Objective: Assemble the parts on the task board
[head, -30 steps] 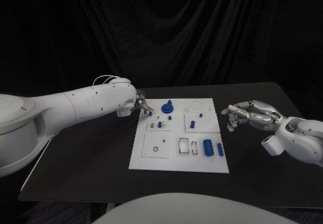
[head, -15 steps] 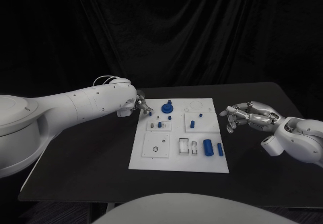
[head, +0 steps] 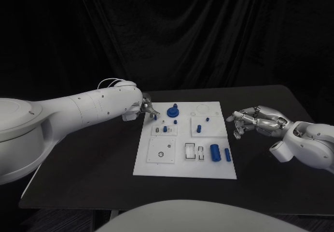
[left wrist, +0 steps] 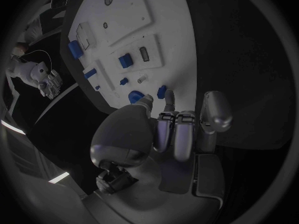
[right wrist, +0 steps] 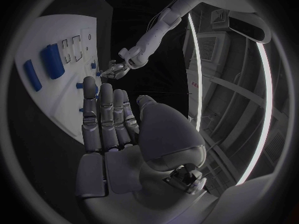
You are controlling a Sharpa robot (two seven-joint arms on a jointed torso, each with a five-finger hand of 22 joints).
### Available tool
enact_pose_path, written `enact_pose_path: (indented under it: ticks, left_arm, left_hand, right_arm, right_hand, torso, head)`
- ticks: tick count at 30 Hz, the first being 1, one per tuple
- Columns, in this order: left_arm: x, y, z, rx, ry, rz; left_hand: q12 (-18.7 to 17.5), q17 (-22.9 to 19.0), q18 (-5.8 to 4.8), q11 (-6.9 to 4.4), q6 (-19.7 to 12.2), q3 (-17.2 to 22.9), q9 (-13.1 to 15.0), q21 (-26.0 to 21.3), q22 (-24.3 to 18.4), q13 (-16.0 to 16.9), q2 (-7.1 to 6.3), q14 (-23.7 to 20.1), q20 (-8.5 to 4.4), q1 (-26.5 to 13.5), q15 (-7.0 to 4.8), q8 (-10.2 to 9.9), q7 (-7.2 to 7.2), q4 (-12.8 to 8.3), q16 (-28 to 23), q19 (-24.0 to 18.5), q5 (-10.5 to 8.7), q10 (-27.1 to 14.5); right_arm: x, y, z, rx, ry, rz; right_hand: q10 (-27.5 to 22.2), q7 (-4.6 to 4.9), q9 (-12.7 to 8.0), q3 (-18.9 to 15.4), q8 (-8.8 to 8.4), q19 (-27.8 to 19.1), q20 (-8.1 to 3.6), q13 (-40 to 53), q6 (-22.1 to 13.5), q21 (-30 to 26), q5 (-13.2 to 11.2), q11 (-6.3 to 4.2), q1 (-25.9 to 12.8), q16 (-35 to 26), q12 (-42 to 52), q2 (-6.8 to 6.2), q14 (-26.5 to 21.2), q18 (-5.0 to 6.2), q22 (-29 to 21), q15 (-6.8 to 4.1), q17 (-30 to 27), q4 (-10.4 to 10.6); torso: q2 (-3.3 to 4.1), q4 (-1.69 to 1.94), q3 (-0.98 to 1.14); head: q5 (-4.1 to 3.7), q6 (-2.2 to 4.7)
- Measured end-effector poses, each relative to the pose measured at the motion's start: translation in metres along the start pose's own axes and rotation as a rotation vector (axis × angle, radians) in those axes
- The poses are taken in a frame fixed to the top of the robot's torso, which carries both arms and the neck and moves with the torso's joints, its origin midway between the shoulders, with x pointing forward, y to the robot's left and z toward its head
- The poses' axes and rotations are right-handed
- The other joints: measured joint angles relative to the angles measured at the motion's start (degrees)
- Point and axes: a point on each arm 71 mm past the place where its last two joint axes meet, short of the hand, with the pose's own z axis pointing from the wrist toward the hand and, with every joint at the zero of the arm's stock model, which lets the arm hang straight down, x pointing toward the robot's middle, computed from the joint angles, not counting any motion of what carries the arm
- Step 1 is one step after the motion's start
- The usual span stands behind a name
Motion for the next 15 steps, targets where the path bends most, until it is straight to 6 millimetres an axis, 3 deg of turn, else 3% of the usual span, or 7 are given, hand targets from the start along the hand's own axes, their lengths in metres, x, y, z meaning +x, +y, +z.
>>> enact_pose_path:
  ticks: [11, 15]
  left_arm:
    - [0.0020, -0.0011, 0.0025, 0.000, 0.007, 0.002]
    - [0.0023, -0.0015, 0.0030, 0.000, 0.009, 0.002]
  left_hand:
    - [-0.24, 0.00, -0.01, 0.00, 0.00, 0.01, -0.16, -0.28, 0.05, 0.00, 0.45, 0.00, 0.00, 0.45, 0.00, -0.22, 0.00, -0.34, 0.00, 0.00, 1.80, 0.00]
    - [-0.27, 0.00, -0.01, 0.00, 0.00, 0.42, -0.36, -0.65, 0.05, 0.00, 1.04, 0.00, 0.20, 1.04, 0.00, -0.45, 0.00, -1.06, 0.00, -0.20, 4.06, 0.00]
  right_arm:
    - [0.0024, -0.0003, 0.0023, 0.008, 0.016, 0.004]
    - [0.0026, -0.0004, 0.0023, 0.011, 0.021, 0.005]
  right_hand:
    - [0.00, 0.20, 0.00, 0.00, 0.00, 0.00, 0.00, 0.03, -0.20, 0.00, 0.00, 0.00, 0.00, 0.00, 0.00, 0.00, 0.00, 0.00, 0.03, 0.00, 0.00, 0.00]
    - [0.00, 0.20, 0.00, 0.00, 0.00, 0.00, 0.00, 0.03, -0.20, 0.00, 0.00, 0.00, 0.00, 0.00, 0.00, 0.00, 0.00, 0.00, 0.02, 0.00, 0.01, 0.00]
  torso:
    - [-0.01, -0.01, 0.00]
    - [-0.02, -0.01, 0.01]
  head:
    - [0.07, 0.00]
    - [0.01, 0.00]
